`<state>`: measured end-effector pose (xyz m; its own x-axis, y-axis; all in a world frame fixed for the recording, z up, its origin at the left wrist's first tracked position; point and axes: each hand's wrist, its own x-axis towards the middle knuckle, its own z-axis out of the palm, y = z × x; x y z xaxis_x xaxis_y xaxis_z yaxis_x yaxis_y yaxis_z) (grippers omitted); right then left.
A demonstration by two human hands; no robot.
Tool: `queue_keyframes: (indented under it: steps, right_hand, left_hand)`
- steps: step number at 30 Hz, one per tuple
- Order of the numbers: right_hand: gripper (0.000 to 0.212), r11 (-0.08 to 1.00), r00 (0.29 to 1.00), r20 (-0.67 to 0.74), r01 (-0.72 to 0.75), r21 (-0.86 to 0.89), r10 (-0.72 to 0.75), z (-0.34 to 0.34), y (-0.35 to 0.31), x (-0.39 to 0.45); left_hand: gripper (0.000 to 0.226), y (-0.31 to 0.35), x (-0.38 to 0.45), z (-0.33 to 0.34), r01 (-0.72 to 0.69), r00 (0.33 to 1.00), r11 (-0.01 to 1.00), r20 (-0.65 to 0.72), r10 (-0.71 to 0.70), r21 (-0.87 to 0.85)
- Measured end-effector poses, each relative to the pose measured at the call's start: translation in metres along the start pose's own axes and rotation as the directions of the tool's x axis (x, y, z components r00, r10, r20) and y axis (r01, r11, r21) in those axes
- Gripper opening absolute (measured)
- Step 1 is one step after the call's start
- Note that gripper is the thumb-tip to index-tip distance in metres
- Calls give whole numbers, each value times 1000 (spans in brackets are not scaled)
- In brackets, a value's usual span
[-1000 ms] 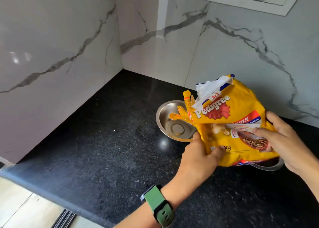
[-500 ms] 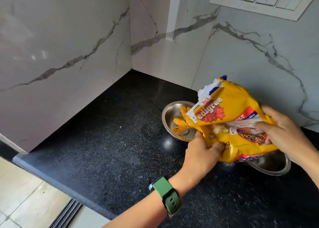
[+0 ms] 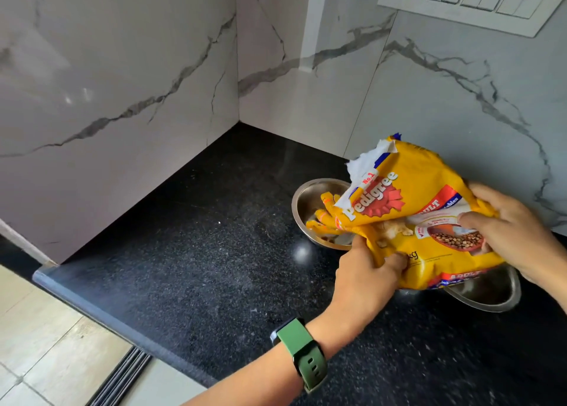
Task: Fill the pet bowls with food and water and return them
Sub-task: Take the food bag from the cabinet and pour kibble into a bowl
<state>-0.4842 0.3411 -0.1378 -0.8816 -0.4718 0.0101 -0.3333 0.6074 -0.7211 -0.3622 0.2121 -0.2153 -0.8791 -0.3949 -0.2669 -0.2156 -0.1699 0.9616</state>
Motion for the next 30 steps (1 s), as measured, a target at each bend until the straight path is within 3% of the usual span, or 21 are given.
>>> queue_keyframes:
  steps: [5, 9, 15, 23, 27, 30]
  right_hand:
    - [64, 1000, 999, -36, -19, 22, 20, -5, -2, -6]
    - [59, 998, 998, -68, 10, 64, -6, -7, -3, -10]
    - [68, 1000, 999, -34, -1, 22, 2, -3, -4, -9]
    - [61, 997, 996, -85, 30, 64, -24, -5, -9, -13]
    - [54, 999, 999, -43, -5, 37, 6, -3, -10, -8]
    - [58, 999, 997, -73, -15, 41, 18, -3, -9, -6]
  left_hand:
    - [73, 4, -1, 3, -66, 998, 997, -10, 66, 35]
    - [57, 6, -3, 1, -185, 982, 976, -24, 189, 113]
    - [69, -3, 4, -1, -84, 996, 993, 6, 83, 87]
    - [55, 2, -1, -3, -210, 977, 968, -20, 214, 137]
    - [65, -2, 4, -2, -96, 995, 994, -6, 96, 56]
    - [71, -5, 5, -1, -96, 995, 994, 2, 96, 57]
